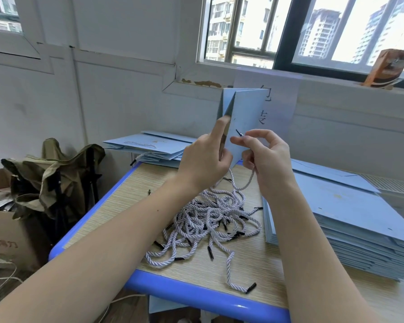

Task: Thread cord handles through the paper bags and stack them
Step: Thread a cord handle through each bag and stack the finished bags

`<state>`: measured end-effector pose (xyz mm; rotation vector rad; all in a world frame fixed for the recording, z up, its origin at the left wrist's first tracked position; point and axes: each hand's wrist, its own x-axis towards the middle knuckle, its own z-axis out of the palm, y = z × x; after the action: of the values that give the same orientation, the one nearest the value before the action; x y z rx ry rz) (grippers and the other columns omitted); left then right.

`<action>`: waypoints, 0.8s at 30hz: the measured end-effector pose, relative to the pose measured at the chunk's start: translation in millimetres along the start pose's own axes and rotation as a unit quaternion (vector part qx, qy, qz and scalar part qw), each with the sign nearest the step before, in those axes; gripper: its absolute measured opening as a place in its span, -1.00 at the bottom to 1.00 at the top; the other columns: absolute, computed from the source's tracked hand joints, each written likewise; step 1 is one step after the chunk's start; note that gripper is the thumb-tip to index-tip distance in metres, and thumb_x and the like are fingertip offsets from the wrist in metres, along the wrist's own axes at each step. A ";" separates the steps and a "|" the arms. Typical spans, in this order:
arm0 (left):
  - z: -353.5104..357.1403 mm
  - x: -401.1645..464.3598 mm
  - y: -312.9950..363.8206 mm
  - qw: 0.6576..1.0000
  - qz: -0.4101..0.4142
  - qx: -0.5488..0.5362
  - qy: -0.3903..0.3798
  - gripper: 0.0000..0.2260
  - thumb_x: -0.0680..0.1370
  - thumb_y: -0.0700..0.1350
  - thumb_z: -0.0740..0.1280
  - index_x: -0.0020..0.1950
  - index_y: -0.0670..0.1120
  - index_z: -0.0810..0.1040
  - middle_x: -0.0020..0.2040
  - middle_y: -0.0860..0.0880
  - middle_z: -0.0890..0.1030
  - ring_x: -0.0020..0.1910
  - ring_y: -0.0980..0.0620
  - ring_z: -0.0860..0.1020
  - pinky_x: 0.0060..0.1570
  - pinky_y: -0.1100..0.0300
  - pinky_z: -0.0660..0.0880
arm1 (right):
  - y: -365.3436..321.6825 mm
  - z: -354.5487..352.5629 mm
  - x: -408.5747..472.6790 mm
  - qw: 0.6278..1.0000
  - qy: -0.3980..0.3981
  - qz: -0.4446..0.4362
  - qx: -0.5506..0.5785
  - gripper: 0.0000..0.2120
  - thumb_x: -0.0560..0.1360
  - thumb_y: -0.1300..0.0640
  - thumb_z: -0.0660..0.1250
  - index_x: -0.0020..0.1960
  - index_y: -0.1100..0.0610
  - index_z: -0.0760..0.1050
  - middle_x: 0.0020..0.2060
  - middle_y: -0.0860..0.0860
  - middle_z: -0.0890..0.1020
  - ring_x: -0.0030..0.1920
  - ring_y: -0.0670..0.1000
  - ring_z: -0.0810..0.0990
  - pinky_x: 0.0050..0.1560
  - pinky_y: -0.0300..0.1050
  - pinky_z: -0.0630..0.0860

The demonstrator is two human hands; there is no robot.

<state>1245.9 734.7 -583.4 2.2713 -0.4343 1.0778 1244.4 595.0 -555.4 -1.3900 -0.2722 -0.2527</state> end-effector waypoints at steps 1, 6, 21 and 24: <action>0.2 0.5 0.4 1.000 0.000 0.002 0.021 -0.56 0.59 -0.07 0.28 0.43 -0.01 0.23 -0.21 -0.06 0.59 -0.31 -0.02 0.53 -0.31 0.03 0.53 | 0.1 0.1 -0.3 1.000 -0.004 -0.013 0.001 -0.91 0.55 0.32 0.37 0.05 0.26 0.56 -0.19 0.10 0.74 -0.47 0.00 0.32 -0.43 -0.22 0.34; 0.7 2.6 2.6 0.995 0.017 -0.025 0.098 -0.66 0.60 -0.06 0.35 0.34 -0.11 0.43 -0.16 -0.07 0.61 -0.11 -0.05 0.52 -0.09 0.04 0.52 | 1.5 -0.7 0.5 0.998 0.008 -0.064 0.000 -0.88 0.47 0.27 0.50 0.00 0.23 0.67 -0.23 0.11 0.69 -0.47 -0.07 0.33 -0.41 -0.24 0.33; 3.8 2.7 8.8 0.992 0.050 -0.090 0.073 -0.65 0.57 -0.22 0.31 0.36 -0.15 0.45 -0.14 -0.12 0.64 -0.06 -0.04 0.45 -0.08 0.08 0.48 | 5.5 2.1 4.5 0.968 0.083 -0.206 -0.114 -0.96 0.53 0.15 0.44 -0.04 0.08 0.67 -0.18 -0.05 0.69 -0.22 -0.09 0.58 -0.10 -0.21 0.52; 4.1 2.4 9.7 0.990 0.055 -0.105 0.078 -0.72 0.62 -0.17 0.22 0.32 -0.12 0.49 -0.16 -0.13 0.62 -0.09 -0.06 0.48 -0.15 -0.01 0.51 | 6.0 1.5 4.5 0.960 0.102 -0.215 -0.150 -0.93 0.52 0.14 0.44 -0.03 0.11 0.68 -0.19 -0.07 0.70 -0.26 -0.14 0.56 -0.12 -0.19 0.54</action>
<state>1244.8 724.4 -580.0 1.9825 -0.5851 1.1951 1250.5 597.4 -559.2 -1.5788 -0.3738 -0.8206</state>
